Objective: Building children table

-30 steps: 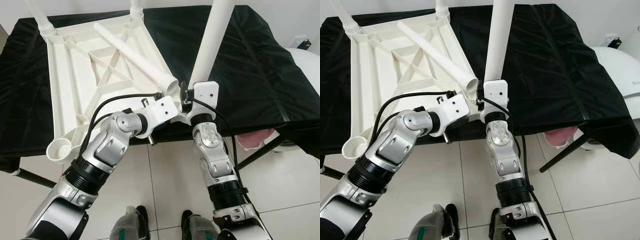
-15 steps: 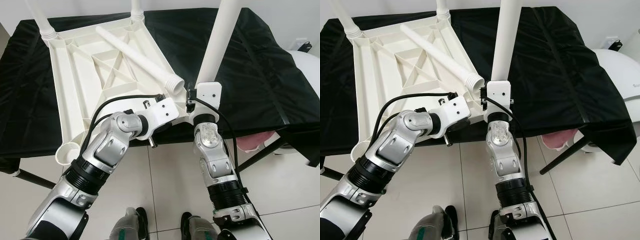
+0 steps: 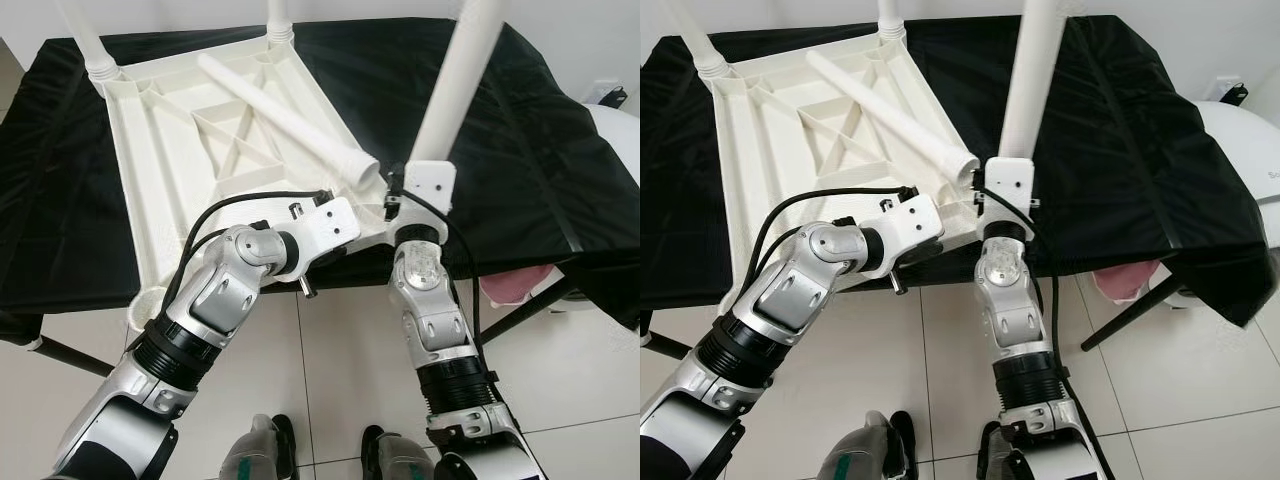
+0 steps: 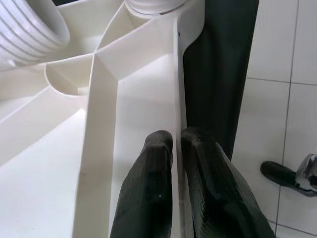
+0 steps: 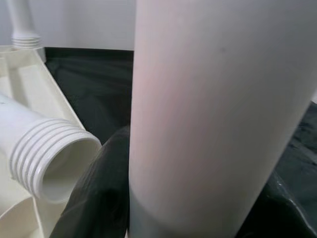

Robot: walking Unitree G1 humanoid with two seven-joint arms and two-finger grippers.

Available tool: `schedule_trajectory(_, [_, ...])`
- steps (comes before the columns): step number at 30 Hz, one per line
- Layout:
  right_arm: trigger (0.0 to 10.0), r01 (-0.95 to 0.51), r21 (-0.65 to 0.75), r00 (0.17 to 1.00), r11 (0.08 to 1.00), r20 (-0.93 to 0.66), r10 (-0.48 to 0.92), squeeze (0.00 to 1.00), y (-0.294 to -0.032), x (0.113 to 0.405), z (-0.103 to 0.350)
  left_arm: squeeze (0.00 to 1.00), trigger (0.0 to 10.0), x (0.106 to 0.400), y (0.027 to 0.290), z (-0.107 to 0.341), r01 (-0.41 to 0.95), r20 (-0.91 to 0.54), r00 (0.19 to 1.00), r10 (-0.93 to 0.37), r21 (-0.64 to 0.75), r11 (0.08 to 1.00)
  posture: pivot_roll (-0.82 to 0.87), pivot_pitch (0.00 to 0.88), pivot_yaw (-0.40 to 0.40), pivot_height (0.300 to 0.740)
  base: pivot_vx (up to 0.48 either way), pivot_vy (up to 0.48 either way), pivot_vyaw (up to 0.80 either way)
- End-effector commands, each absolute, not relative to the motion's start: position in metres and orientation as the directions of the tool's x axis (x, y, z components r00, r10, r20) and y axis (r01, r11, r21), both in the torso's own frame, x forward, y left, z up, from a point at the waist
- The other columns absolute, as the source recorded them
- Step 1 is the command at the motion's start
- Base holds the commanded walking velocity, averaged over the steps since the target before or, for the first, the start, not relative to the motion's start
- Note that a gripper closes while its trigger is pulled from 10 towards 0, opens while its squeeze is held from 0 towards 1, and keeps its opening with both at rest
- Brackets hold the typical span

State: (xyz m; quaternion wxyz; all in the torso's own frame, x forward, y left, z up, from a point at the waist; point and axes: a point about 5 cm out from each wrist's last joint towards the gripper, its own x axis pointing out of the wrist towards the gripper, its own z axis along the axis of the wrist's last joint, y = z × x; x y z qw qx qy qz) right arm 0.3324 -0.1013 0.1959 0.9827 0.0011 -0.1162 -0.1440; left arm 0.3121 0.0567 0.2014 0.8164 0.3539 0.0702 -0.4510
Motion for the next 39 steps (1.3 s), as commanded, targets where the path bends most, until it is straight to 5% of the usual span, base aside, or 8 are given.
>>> schedule_trajectory(1, [10.0,0.406,-0.025,0.914,0.914,-0.011,-0.406,0.00,-0.121,0.328,0.143,0.00,10.0,0.310,0.056,0.199,0.793,-0.448,0.576,-0.684,0.511,0.333,-0.12,0.199,0.011,0.740,0.000,0.000,0.00])
schedule_trajectory(39, [10.0,0.632,-0.036,0.775,0.774,0.020,-0.631,0.00,-0.145,0.352,0.148,0.00,10.0,0.311,0.059,0.203,0.787,-0.444,0.585,-0.679,0.513,0.343,-0.10,0.215,0.022,0.740,0.000,0.000,0.00])
